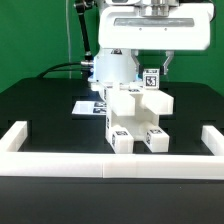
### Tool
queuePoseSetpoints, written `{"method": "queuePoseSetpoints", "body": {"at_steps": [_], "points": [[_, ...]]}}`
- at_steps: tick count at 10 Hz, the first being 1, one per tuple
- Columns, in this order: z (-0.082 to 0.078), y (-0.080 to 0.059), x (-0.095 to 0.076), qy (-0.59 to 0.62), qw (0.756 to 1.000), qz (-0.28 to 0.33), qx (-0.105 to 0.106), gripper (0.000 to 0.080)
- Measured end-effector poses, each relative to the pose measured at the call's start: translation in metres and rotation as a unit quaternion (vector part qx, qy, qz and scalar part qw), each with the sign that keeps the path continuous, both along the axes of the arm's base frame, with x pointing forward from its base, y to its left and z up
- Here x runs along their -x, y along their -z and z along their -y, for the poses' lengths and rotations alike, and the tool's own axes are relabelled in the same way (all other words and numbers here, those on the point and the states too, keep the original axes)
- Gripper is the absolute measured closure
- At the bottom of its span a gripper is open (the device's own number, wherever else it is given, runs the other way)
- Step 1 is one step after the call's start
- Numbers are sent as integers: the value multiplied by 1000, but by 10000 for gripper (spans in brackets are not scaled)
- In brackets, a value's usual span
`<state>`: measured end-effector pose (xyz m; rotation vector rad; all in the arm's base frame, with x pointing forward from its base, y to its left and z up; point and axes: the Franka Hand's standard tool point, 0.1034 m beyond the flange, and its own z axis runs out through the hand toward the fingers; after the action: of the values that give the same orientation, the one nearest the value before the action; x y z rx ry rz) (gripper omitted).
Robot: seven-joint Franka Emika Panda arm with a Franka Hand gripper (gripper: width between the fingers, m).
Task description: Assemble chair
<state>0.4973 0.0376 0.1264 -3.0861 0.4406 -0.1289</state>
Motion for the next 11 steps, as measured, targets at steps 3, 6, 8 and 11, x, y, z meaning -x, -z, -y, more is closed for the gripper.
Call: {"method": "queuePoseSetpoints", "body": {"at_steps": [3,6,8,11], "points": [[0,0,0,137,990,-1,-15,511],[-4,0,-5,226,974,8,-23,511],[-4,0,-5,259,965,7,-28,511],[-4,0,-6,311,950,7,-37,511]]}}
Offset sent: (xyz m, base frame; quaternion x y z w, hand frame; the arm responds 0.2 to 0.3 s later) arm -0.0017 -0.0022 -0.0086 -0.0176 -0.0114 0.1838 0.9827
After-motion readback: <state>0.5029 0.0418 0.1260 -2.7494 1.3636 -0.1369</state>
